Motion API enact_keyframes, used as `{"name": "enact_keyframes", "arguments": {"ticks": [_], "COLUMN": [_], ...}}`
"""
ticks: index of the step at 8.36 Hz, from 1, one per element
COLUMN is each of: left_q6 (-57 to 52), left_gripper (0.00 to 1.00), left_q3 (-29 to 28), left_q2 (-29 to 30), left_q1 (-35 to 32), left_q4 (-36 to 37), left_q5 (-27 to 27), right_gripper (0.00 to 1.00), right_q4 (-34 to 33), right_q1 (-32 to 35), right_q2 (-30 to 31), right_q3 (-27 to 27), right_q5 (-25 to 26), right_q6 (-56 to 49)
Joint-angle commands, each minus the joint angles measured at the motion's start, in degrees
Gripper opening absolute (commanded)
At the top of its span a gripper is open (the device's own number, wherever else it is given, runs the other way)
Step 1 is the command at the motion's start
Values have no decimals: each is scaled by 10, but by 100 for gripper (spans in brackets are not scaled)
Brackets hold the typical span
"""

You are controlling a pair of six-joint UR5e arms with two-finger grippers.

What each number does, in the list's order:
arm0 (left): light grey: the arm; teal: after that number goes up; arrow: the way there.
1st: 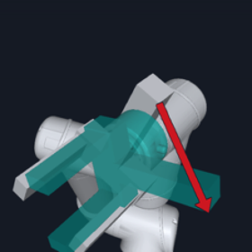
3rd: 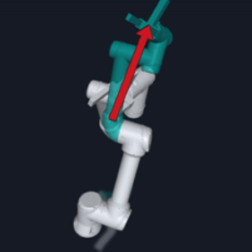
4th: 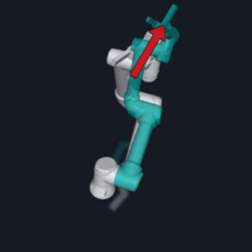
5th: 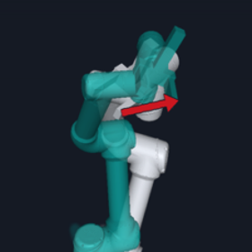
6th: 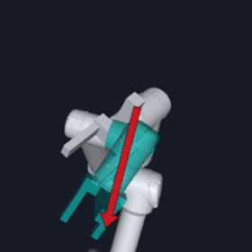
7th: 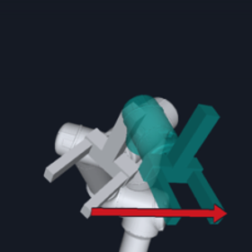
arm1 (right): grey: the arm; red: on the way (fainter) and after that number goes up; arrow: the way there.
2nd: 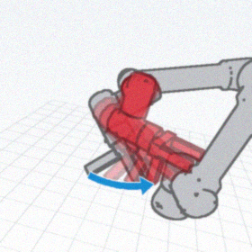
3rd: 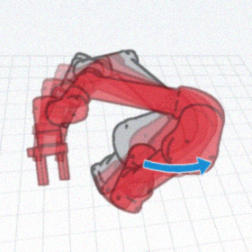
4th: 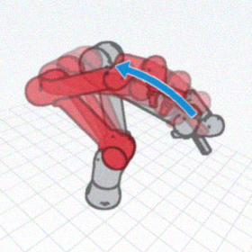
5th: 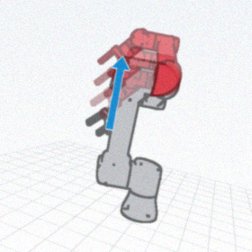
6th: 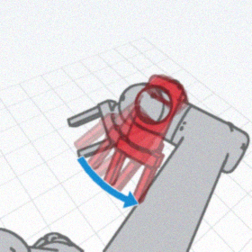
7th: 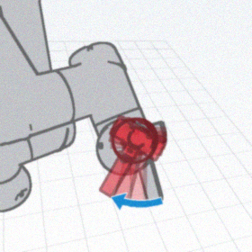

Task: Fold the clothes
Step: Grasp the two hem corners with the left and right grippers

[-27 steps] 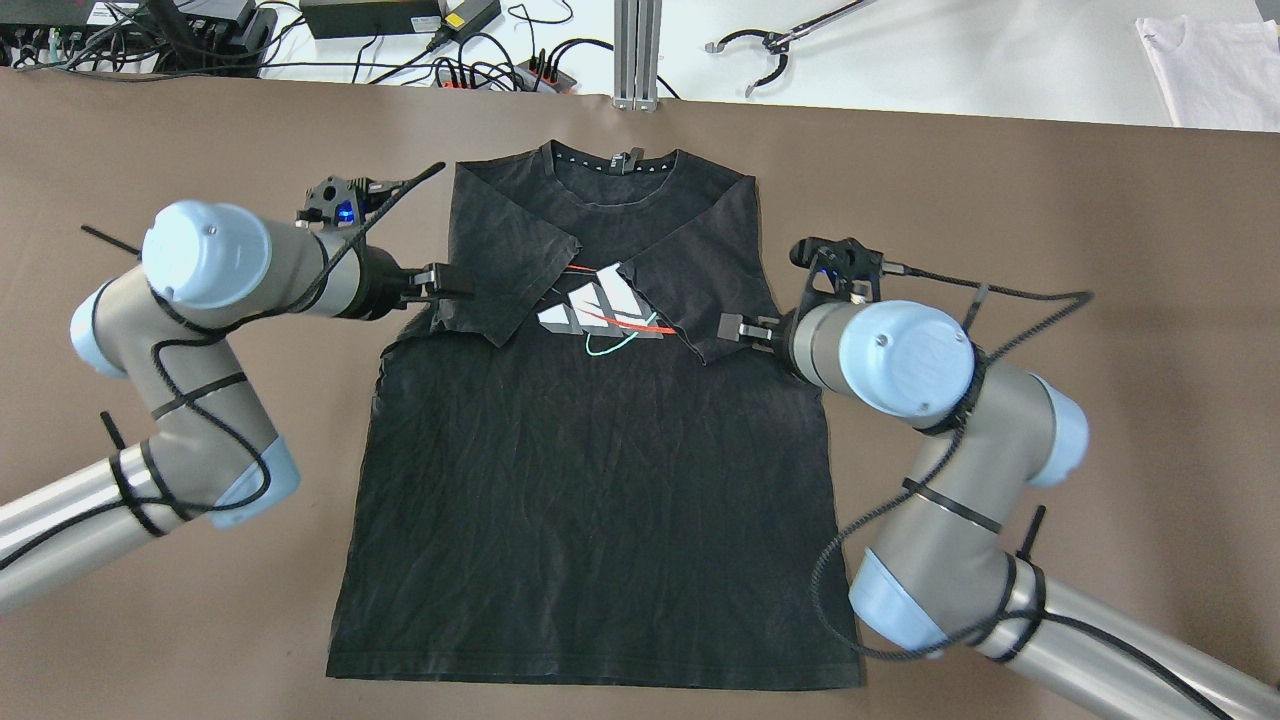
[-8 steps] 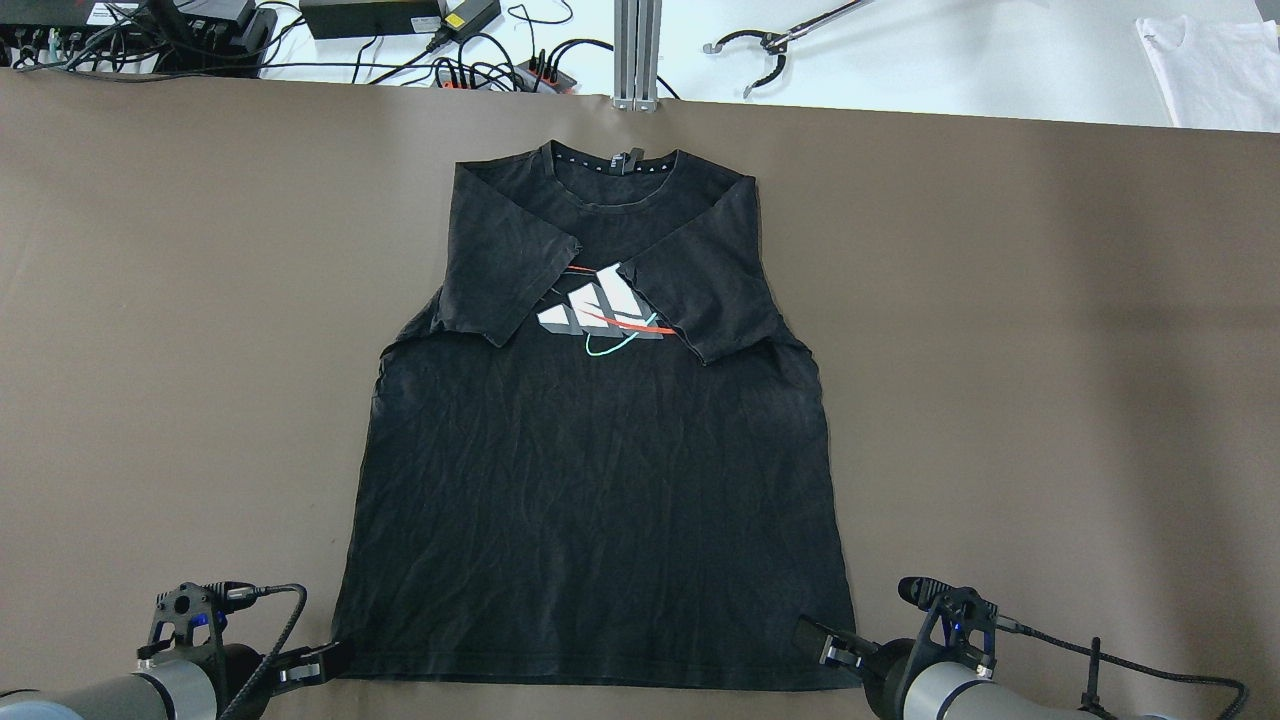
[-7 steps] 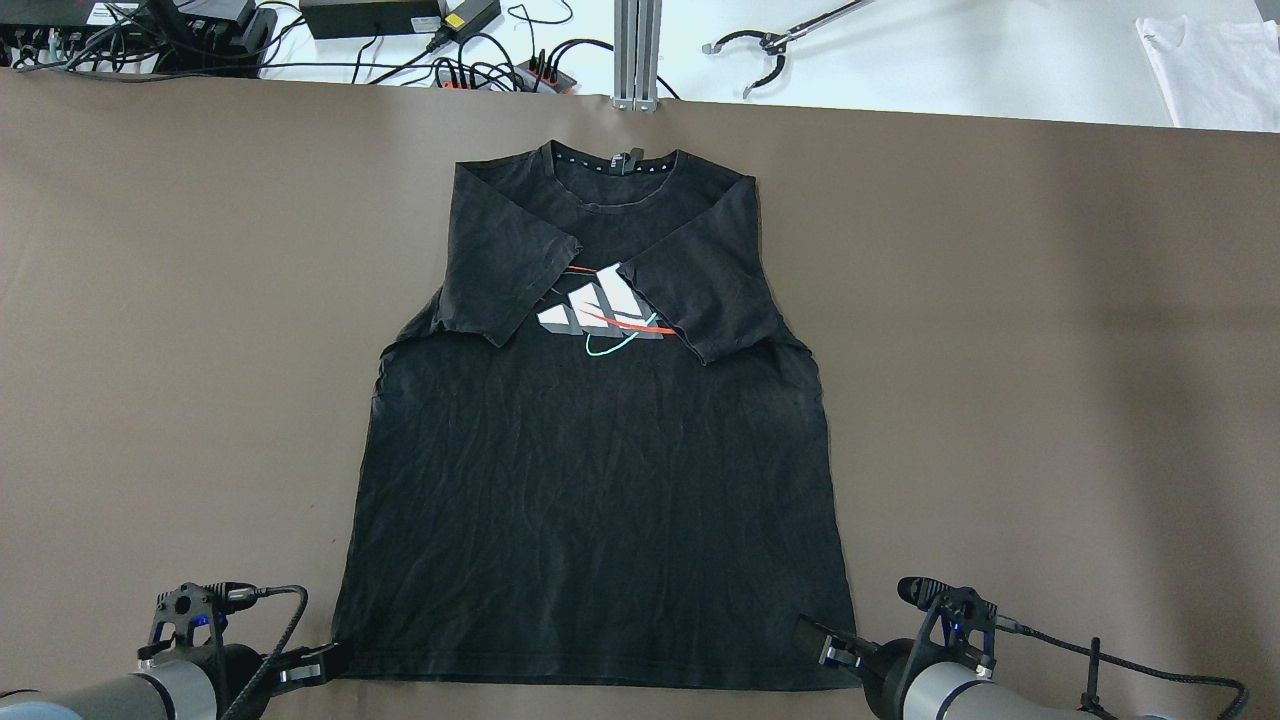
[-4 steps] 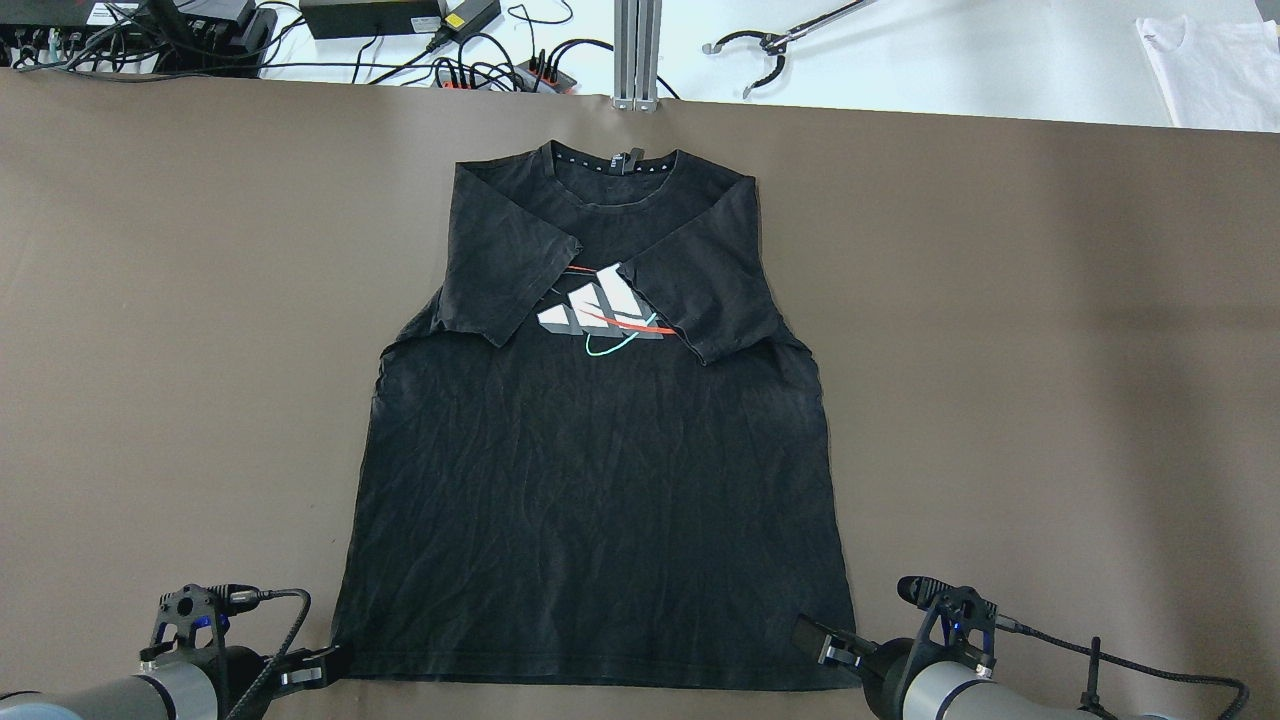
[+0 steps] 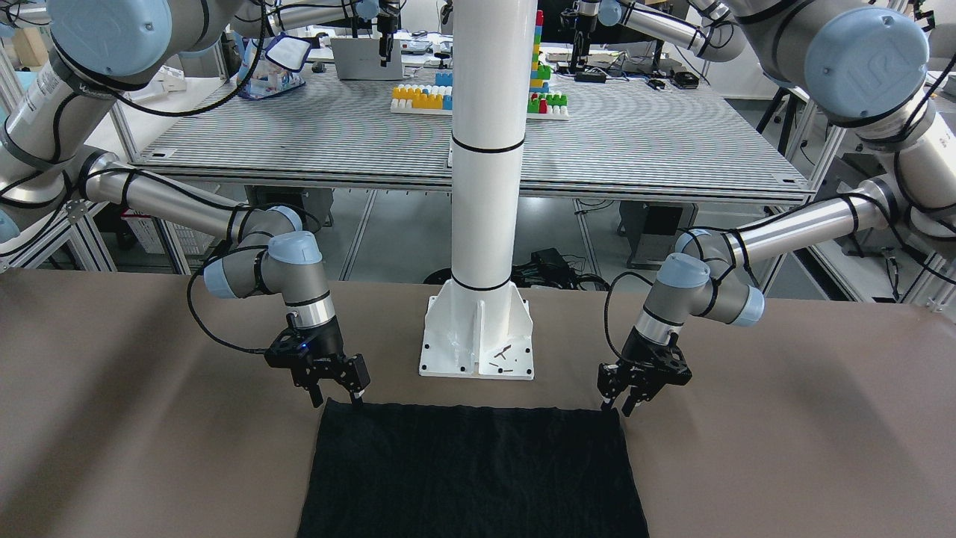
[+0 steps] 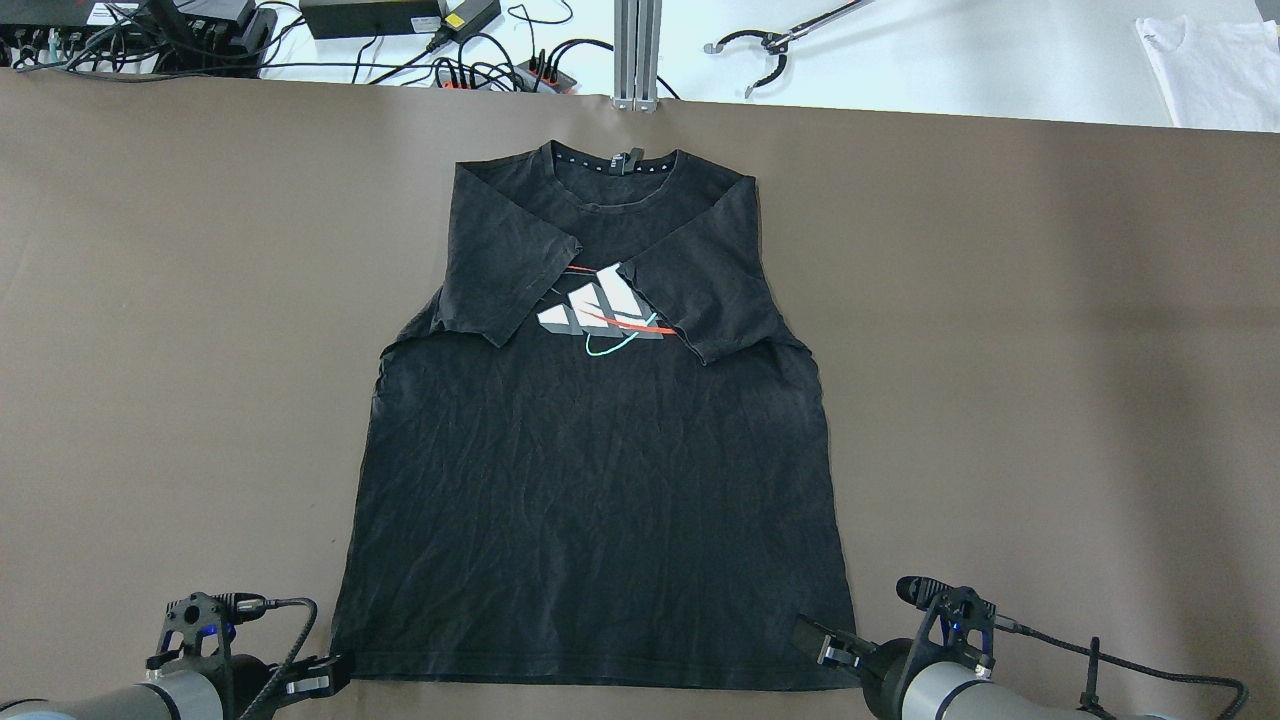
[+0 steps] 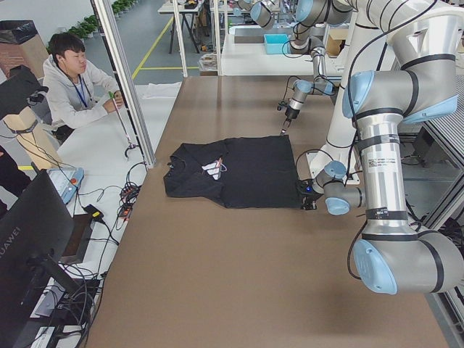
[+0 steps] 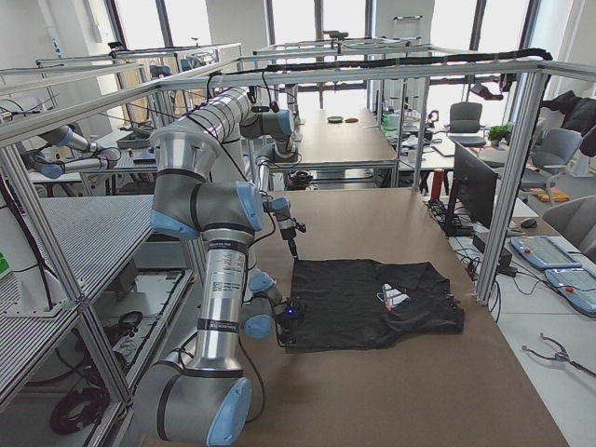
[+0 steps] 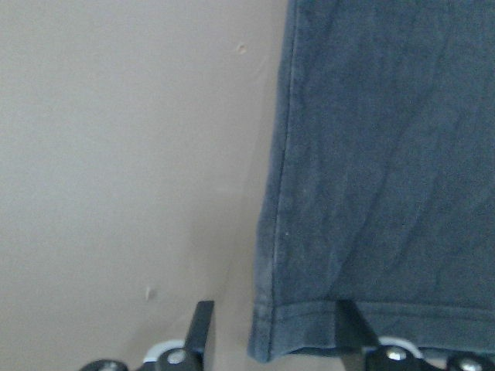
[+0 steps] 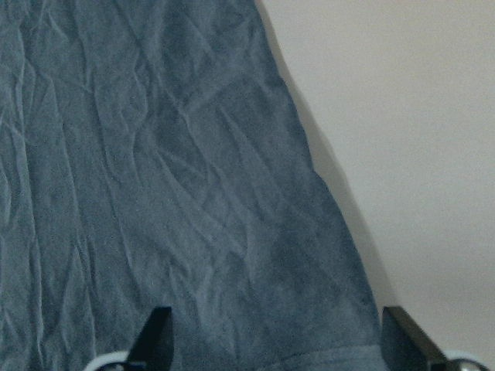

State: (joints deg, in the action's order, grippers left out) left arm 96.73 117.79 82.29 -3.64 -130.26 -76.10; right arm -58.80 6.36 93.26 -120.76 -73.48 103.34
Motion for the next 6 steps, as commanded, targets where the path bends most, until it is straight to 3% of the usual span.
{"name": "enact_keyframes", "arguments": {"ticks": [1, 6], "left_q6": [0, -1], "left_gripper": [40, 40], "left_q3": [-1, -10], "left_q2": [1, 1], "left_q1": [4, 6], "left_q4": [1, 2], "left_q5": [1, 1], "right_gripper": [94, 94], "right_q4": [0, -1], "right_q1": [0, 0], "right_q2": [0, 0], "right_q3": [0, 0], "right_q5": [0, 0], "right_q6": [0, 0]}}
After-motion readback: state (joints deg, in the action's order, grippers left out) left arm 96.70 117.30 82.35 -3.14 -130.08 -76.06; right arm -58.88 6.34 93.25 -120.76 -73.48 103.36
